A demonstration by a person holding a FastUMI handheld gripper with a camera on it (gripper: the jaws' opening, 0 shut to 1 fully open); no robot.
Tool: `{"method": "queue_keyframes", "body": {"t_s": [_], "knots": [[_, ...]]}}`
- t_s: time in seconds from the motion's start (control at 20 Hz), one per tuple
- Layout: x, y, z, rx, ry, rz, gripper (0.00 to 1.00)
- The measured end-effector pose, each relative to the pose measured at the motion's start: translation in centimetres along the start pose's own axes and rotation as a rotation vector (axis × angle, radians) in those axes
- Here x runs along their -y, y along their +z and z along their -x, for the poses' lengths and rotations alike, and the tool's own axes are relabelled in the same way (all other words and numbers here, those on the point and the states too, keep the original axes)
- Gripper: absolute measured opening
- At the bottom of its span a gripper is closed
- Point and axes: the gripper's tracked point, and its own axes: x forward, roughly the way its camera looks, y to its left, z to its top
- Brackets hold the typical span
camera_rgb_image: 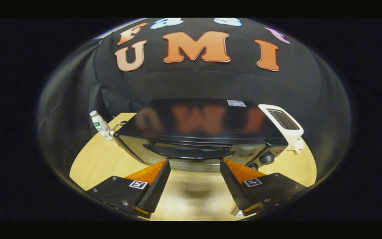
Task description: Open the toaster oven, put the food inside, and close the toaster oven door.
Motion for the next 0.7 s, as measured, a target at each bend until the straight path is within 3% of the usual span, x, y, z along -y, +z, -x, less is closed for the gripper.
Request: {"method": "queue_keyframes", "body": {"t_s": [0.7], "knots": [[3.0,15.8,15.9,0.534,0.029,0.030,0.93]]}}
